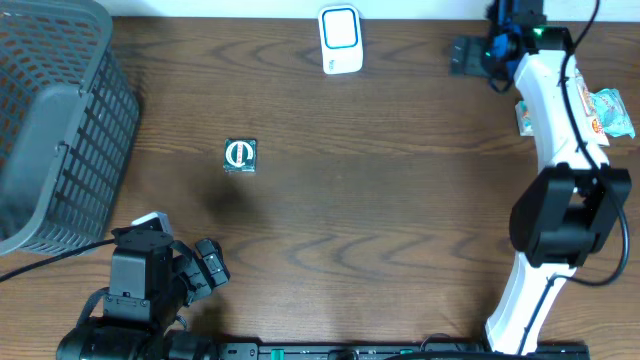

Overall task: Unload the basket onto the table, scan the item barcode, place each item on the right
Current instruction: 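Open the right gripper to drop the pack beside the others, then move the right gripper left over the green Zam-Buk box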

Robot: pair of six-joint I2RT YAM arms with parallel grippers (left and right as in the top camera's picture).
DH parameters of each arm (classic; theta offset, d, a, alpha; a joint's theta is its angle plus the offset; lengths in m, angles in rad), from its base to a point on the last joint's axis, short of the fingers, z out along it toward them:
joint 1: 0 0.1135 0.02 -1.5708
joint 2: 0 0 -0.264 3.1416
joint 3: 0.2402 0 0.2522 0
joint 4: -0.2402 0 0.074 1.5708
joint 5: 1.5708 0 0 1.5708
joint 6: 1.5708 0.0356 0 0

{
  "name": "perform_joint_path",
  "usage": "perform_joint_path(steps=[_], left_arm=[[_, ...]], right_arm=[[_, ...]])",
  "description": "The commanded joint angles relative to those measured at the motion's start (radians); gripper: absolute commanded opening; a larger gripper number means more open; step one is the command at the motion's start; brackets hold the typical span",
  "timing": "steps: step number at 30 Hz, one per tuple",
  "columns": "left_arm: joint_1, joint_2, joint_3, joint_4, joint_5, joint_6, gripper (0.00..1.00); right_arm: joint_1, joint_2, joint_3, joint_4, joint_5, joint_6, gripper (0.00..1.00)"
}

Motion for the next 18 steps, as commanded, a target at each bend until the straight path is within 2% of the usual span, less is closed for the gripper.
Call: perform_joint_path(steps=[1, 5, 18], left_arm=[[0.002, -0.004, -0.001, -0.003, -0.009, 0.002, 0.98], [0.002, -0.004, -0.001, -0.003, -0.009, 0.002, 0.98], [0.002, -0.004, -0.001, -0.003, -0.009, 0.002, 0.98]], right_arm=[[0.053, -0.069, 0.002, 0.013, -0.291, 0.008, 0.99], [0.124, -0.060, 0.002, 0.027, -0.450, 0.008, 0.99], [0.397, -0.028, 0.002, 0.095, -0.390, 0.008, 0.99]])
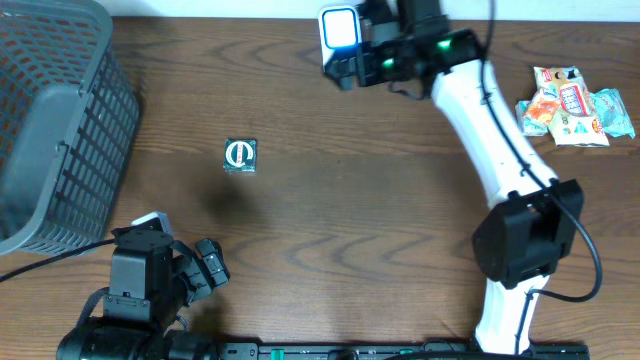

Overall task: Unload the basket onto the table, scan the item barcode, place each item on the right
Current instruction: 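Move the right gripper left over the green Zam-Buk box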

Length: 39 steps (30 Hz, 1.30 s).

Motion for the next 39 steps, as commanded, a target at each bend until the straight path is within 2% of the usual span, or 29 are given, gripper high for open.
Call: perform_joint_path(steps=[1, 16, 31, 39], left_arm=[[0.002, -0.004, -0.001, -0.003, -0.009, 0.002, 0.98], [0.002, -0.004, -0.001, -0.003, -0.009, 0.002, 0.98], [0.002, -0.004, -0.001, -0.003, -0.009, 0.002, 0.98], [0.002, -0.004, -0.001, -0.003, -0.009, 0.002, 0.98]], right_arm=[[0.074, 0.040, 0.001, 0.027, 0.005, 0.008, 0.99], [0.278, 0.172, 0.001, 0.157, 0.005, 0.121, 0.99], [0.341, 0.200, 0.001, 0.153, 0.010, 0.123, 0.99], [0.343, 0.203, 0.001, 0.147, 0.133, 0.163, 0.99]])
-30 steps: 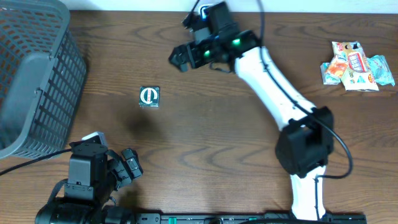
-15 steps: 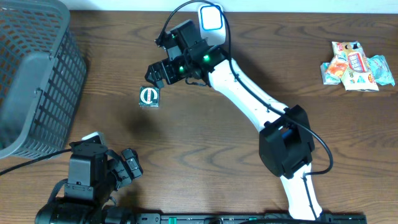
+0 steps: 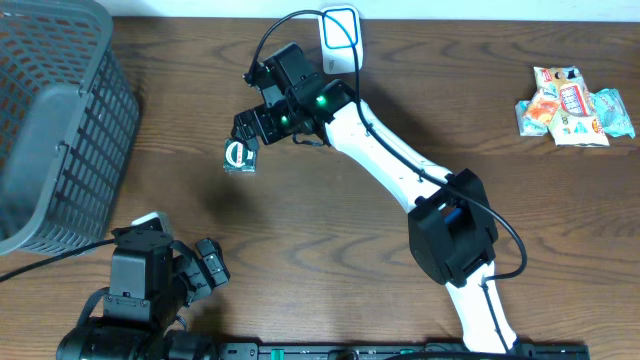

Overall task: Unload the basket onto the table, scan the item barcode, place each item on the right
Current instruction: 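Move the right gripper left over the green Zam-Buk box, then grasp the green Zam-Buk box and lift it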

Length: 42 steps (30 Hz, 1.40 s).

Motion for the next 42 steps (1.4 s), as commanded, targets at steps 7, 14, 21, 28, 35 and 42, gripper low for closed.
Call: perform_joint_path(steps=[7, 14, 21, 28, 35, 42], left_arm=[[0.002, -0.004, -0.001, -0.003, -0.009, 0.002, 0.98], [0.002, -0.004, -0.001, -0.003, -0.009, 0.002, 0.98], [0.002, -0.004, -0.001, -0.003, -0.009, 0.002, 0.98], [0.002, -0.004, -0.001, -0.003, -0.009, 0.002, 0.98], [0.002, -0.004, -0.001, -0.003, -0.009, 0.002, 0.98], [0.002, -0.004, -0.001, -0.003, -0.009, 0.002, 0.98]], right_arm=[[0.047, 0.026, 0.002, 0.055, 0.166, 0.107, 0.99], [0.143, 0.119, 0.002, 0.185, 0.384, 0.153, 0.99], [0.212, 0.192, 0.002, 0.233, 0.586, 0.223, 0.99], [0.246, 0.215, 0.002, 0.230, 0.692, 0.263, 0.97], [0.244, 0.245, 0.002, 0.195, 0.684, 0.340, 0.84], [0.256, 0.246, 0.002, 0.195, 0.662, 0.353, 0.84]])
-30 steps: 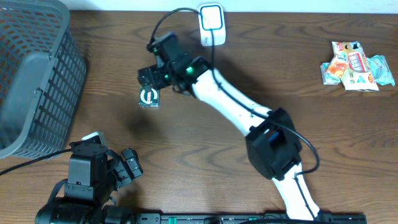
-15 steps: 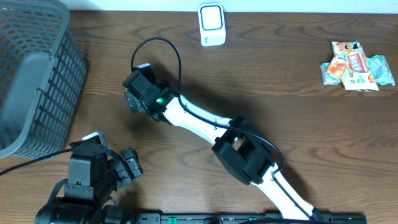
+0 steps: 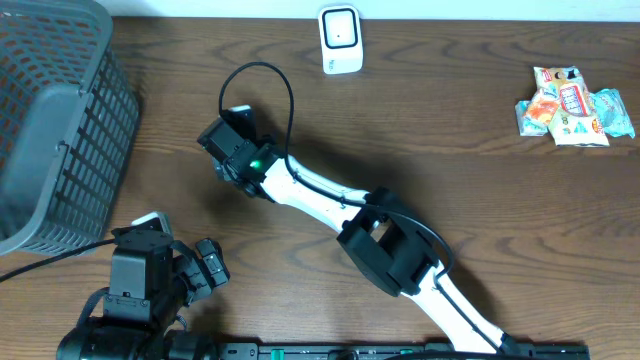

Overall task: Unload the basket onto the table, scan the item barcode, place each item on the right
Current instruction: 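Grasp the green Zam-Buk box and lift it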

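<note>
The white barcode scanner (image 3: 341,38) stands at the table's back edge, in the middle. My right arm reaches across the table to the left. My right gripper (image 3: 232,150) points down at the table at left centre, and its own wrist hides its fingers. No item shows beneath it. Anything on that spot is hidden by the gripper head. My left gripper (image 3: 210,263) rests at the front left with its fingers apart and nothing between them.
A grey mesh basket (image 3: 60,130) fills the far left. A pile of colourful snack packets (image 3: 575,105) lies at the back right. The right arm's base stands at the front edge right of centre, and its cable loops above the wrist.
My right gripper has moved down and to the left from just above the small dark packet. It now covers the place where the packet lay. The packet is out of sight. The left arm has not moved.
My right gripper was at the back right near the snack packets. It was then by the scanner, then just above a small dark packet with a white ring at left centre. Now it sits over that packet's spot. The left arm stayed still throughout.
</note>
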Robot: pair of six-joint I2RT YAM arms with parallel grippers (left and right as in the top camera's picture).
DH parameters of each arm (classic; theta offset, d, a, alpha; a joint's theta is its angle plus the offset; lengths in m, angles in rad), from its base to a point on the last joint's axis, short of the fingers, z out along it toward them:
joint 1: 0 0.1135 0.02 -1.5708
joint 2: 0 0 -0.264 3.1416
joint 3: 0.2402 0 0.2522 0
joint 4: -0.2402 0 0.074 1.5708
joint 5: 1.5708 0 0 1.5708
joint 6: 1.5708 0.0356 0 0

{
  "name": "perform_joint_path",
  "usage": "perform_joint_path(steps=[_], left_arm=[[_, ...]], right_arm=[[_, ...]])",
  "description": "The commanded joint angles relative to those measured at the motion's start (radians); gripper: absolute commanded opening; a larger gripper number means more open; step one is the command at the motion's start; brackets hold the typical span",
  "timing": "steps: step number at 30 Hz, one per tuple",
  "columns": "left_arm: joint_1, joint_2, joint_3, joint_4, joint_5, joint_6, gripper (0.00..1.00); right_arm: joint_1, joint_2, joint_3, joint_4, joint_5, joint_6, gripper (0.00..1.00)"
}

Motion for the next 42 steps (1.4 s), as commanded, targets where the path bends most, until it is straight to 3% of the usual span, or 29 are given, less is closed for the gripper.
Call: perform_joint_path(steps=[1, 21, 28, 42], left_arm=[[0.002, -0.004, -0.001, -0.003, -0.009, 0.002, 0.98], [0.002, -0.004, -0.001, -0.003, -0.009, 0.002, 0.98], [0.002, -0.004, -0.001, -0.003, -0.009, 0.002, 0.98], [0.002, -0.004, -0.001, -0.003, -0.009, 0.002, 0.98]], right_arm=[[0.013, 0.023, 0.002, -0.005, 0.010, 0.025, 0.83], [0.014, 0.055, 0.001, 0.003, 0.013, 0.051, 0.80], [0.014, 0.065, 0.001, -0.006, 0.013, 0.051, 0.61], [0.006, 0.003, 0.001, -0.119, 0.013, 0.051, 0.59]])
